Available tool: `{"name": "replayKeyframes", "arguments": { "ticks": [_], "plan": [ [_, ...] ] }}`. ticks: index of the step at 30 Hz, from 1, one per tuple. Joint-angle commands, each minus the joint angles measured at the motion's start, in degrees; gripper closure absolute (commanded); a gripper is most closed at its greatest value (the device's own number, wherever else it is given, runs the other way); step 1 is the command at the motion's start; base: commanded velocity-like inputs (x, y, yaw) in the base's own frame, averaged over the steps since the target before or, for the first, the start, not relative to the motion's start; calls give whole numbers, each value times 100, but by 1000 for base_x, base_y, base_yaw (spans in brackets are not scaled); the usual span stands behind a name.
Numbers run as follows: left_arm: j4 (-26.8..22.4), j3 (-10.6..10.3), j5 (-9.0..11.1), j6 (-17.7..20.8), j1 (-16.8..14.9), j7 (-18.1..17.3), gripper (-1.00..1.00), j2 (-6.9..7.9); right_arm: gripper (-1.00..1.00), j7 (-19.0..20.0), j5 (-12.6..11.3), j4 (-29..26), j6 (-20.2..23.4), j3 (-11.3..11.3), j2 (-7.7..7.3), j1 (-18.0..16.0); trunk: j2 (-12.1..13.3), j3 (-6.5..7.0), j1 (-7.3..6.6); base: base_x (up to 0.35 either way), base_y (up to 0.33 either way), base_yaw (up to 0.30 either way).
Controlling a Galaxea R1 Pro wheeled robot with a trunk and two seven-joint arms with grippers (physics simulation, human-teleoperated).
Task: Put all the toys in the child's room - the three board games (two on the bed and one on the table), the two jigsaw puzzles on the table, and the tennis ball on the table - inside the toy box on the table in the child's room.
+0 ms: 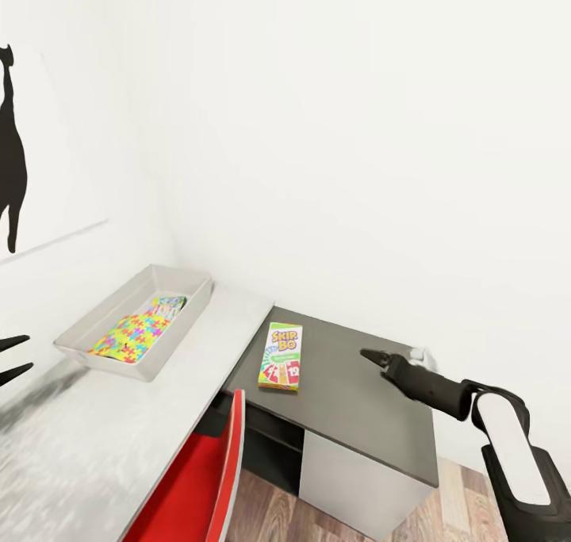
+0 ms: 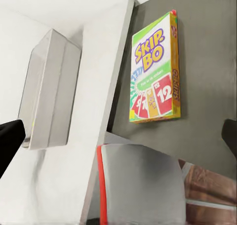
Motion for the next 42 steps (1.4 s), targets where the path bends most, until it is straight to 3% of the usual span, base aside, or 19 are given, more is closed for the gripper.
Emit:
{"name": "replayKeyframes", "arguments": {
  "ticks": [1, 6, 9, 15, 23, 28, 34, 42],
  "plan": [
    [-5, -38, 1, 31, 1, -41, -100, 10, -100, -98, -49, -5, 21, 37, 0, -10, -12, -12, 4, 0, 0, -24],
    [-232, -589, 1, 34, 15, -129, -100, 35, -100, -249, -52, -2, 22, 187, 1, -28, -12, -12, 4, 0, 0, -9],
    [-670, -927, 7, 43, 19, -152, -100, 29, -100, -275, -63, 1, 38, 218, 1, -31, -12, -12, 4, 0, 0, -2],
    [-1298, -1169, 11, 65, 27, -163, -100, -39, -100, -285, -67, 3, 47, 245, 3, -32, -12, -12, 4, 0, 0, 0],
    [-1989, -1728, 9, 69, 33, -162, -100, -166, -100, -246, -67, 3, 58, 303, 2, -33, -12, -12, 4, 0, 0, 0],
    [-2147, -1831, 9, 59, 35, -161, -100, -234, -100, -245, -80, -10, 57, 314, 1, -33, -12, -12, 4, 0, 0, 0],
    [-2176, -1852, 9, 16, 35, -161, -100, -253, -100, -233, -95, -14, 57, 316, 2, -33, -12, -12, 4, 0, 0, 0],
    [-2180, -1852, 9, 0, 35, -161, -100, -391, -100, -220, -103, -15, 57, 309, 1, -33, -12, -12, 4, 0, 0, 0]
  ]
}}
